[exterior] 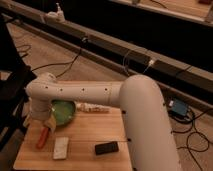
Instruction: Place the pepper in the ceramic cup
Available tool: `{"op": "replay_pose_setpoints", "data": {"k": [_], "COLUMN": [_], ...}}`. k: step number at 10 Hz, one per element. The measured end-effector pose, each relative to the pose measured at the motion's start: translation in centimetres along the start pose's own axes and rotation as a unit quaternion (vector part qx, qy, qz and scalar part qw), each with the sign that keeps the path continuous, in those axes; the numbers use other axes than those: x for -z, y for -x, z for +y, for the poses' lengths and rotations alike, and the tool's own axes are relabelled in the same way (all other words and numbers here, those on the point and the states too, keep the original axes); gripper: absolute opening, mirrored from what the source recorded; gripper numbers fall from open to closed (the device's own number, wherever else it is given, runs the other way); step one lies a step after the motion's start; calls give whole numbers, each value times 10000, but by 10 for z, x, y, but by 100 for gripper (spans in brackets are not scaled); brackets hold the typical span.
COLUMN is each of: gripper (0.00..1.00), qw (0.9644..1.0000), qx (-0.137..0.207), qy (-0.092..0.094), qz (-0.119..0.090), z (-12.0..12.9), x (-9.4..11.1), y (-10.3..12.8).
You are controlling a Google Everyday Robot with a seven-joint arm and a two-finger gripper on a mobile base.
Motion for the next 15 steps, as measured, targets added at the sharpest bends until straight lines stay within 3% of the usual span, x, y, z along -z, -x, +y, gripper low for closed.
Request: {"op": "replay_pose_setpoints", "data": {"k": [6,8,11,15], "gripper": [80,74,40,4], "qw": [9978,9967,9958,9961], "qx": [-250,-348,-374,-360], "qy": [-28,-50,-18,-24], "qz": [-621,-735,-830,-800], "z": [3,7,11,10], "x": [-74,-87,-98,-97], "y": [-16,-23,-30,-33]}}
